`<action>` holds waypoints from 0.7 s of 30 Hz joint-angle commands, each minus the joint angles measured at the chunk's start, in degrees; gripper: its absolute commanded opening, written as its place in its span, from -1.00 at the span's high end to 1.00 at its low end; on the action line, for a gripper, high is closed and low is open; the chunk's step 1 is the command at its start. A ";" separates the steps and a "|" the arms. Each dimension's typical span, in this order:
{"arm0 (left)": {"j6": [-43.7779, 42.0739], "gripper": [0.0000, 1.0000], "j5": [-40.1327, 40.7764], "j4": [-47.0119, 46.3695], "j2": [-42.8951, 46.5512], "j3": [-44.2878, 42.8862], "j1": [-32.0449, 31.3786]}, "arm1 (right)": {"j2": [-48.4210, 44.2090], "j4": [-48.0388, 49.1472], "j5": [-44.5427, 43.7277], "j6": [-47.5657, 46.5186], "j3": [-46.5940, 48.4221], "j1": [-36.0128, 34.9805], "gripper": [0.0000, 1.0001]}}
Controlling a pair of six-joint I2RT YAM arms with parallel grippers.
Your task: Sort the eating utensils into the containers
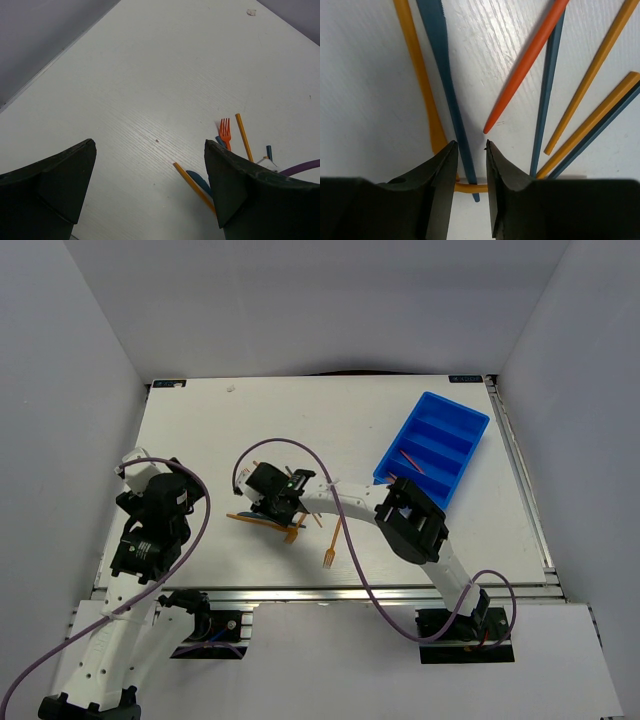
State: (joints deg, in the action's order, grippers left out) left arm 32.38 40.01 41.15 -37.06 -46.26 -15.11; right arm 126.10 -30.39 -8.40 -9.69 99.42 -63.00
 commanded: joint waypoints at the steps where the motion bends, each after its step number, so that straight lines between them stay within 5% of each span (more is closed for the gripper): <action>1: -0.39 -0.96 -0.28 -0.45 0.23 -0.94 0.17 | -0.77 -0.46 1.81 -1.20 -1.24 0.69 0.30; 11: -0.39 -0.96 -0.37 -0.45 0.41 -0.94 0.17 | 1.42 -1.16 4.80 -2.26 -2.82 1.57 0.37; 21: -0.39 -0.96 -0.28 -0.45 0.58 -0.85 0.17 | 2.31 -1.43 4.45 -1.82 -0.81 1.57 0.99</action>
State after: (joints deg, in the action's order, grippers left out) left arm 32.38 39.90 41.15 -37.01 -46.26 -15.11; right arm 126.39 -30.26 -4.34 -11.33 97.82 -61.52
